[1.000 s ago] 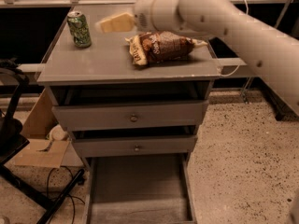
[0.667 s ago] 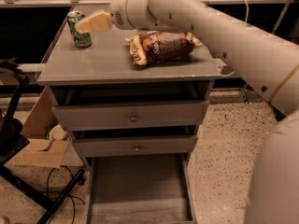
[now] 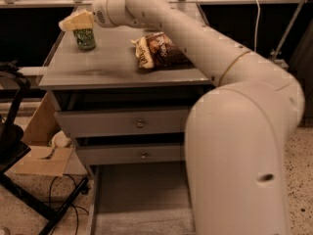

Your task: Place green can into bottom drawer

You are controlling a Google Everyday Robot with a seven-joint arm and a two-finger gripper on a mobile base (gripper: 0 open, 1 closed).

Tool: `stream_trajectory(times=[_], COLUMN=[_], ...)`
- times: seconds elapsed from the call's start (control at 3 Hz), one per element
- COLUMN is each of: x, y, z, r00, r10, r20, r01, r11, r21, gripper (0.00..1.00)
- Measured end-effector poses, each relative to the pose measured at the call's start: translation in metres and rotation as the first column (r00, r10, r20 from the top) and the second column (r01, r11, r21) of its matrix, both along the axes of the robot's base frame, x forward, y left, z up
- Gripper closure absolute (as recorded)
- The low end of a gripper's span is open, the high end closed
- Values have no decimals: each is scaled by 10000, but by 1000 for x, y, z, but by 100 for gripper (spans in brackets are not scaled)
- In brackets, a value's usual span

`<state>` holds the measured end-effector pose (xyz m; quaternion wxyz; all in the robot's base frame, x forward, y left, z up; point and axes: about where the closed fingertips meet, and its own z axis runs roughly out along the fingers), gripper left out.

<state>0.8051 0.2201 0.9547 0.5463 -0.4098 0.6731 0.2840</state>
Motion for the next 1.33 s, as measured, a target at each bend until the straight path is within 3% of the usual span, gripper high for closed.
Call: stream_trajectory(times=[0.33,0.67,1.0,1.33], x=[31,46,52,53], y=[18,26,30,31], z=[-14,-28,-59,-77], r00=[9999,9995,9985,9972], r10=[-81,-279,-498,-582], r20=[80,130,-214,-474], r01=[82,283,487,555], r11=[9999,9993,9976,9969], r21=[-111,-246,-491,-552], gripper=[0,0,3,26])
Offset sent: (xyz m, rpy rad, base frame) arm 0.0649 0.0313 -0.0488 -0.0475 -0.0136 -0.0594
